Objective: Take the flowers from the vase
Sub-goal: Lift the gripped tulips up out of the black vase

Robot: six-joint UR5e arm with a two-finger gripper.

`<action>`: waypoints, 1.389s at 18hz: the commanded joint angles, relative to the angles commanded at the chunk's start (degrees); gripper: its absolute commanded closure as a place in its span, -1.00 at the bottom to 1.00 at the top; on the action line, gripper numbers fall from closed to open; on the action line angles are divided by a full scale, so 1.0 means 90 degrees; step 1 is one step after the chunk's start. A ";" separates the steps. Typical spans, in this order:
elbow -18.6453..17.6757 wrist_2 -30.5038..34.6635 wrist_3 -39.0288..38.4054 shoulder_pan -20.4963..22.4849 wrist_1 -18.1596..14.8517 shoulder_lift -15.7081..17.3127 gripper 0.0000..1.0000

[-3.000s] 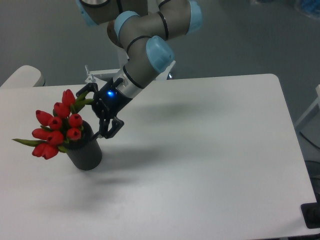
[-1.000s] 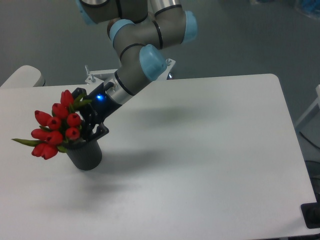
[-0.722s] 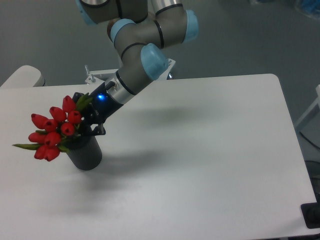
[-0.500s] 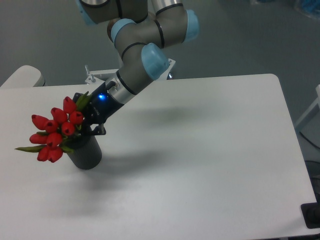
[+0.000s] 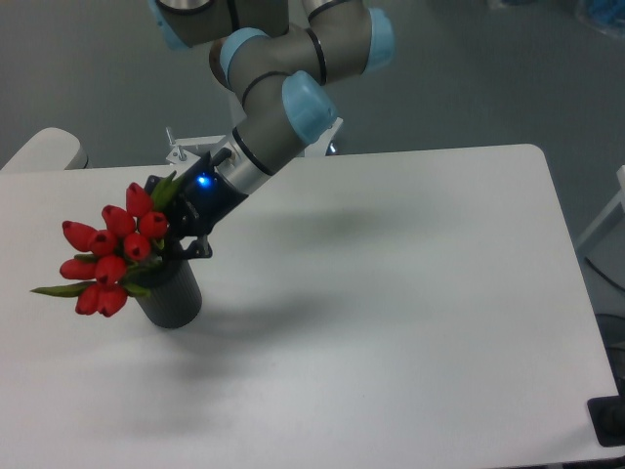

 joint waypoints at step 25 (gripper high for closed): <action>0.1259 -0.0830 -0.1356 0.0449 -0.0059 0.0635 0.50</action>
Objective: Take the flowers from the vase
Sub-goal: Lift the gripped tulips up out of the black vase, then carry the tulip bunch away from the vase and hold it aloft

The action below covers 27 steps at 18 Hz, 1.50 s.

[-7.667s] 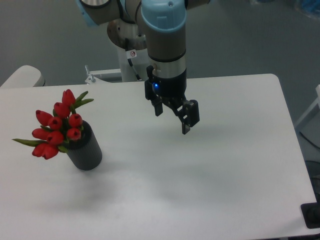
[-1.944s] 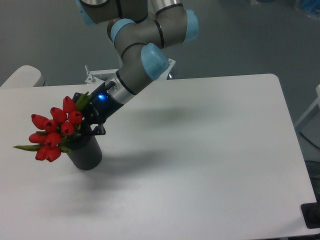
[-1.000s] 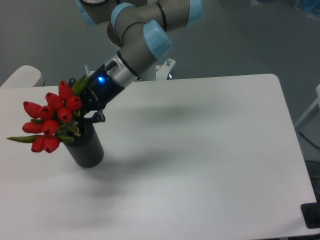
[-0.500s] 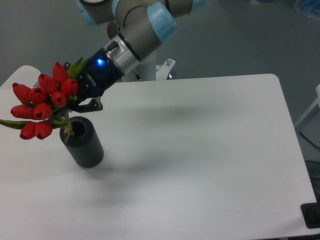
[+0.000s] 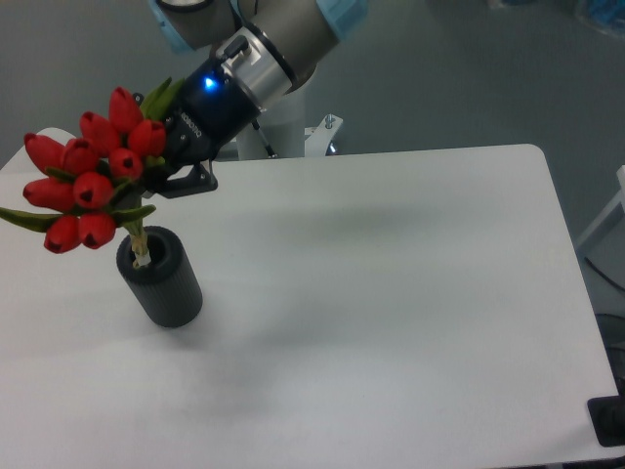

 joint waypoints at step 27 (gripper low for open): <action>0.1300 0.1875 0.1541 0.1660 -0.0098 -0.1572 0.58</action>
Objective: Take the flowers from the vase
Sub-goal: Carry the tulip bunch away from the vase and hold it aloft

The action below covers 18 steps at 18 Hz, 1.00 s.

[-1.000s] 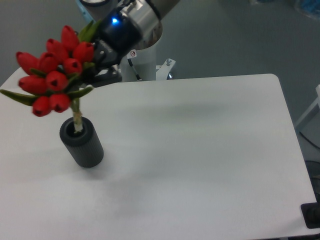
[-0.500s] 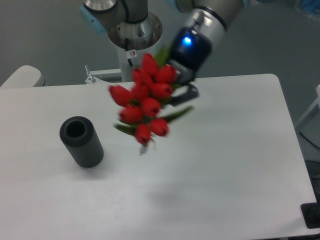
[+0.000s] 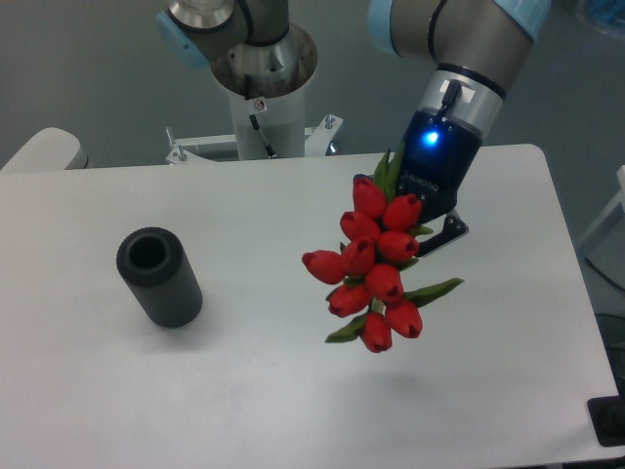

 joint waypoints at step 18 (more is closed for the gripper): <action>-0.0166 0.0195 0.0137 -0.0127 -0.0029 0.0020 0.58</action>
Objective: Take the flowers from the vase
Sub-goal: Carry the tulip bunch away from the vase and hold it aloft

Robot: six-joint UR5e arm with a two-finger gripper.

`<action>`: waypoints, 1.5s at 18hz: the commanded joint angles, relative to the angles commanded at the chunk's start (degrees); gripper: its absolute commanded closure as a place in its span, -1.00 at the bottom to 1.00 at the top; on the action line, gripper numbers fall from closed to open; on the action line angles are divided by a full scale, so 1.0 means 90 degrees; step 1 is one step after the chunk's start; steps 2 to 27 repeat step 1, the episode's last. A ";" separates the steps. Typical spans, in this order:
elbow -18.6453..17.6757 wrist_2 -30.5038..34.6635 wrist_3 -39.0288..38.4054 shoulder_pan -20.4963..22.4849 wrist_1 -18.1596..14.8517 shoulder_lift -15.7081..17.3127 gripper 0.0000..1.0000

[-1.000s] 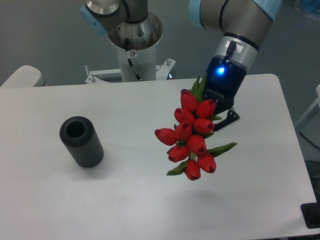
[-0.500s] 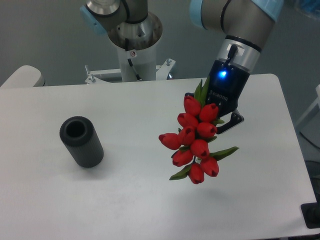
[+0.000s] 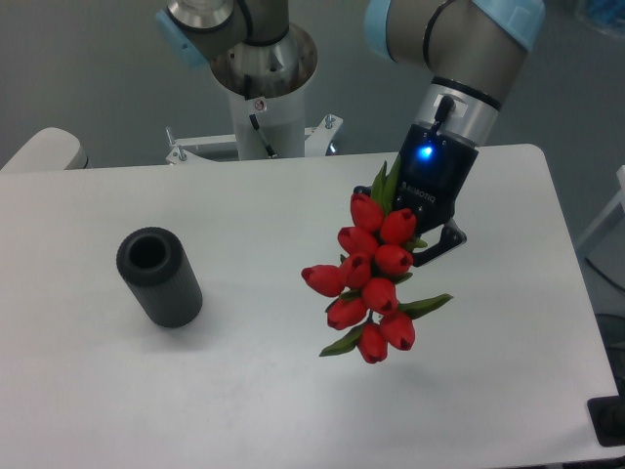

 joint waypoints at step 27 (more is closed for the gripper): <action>-0.0010 0.0010 0.0000 0.0000 0.0000 0.0010 0.58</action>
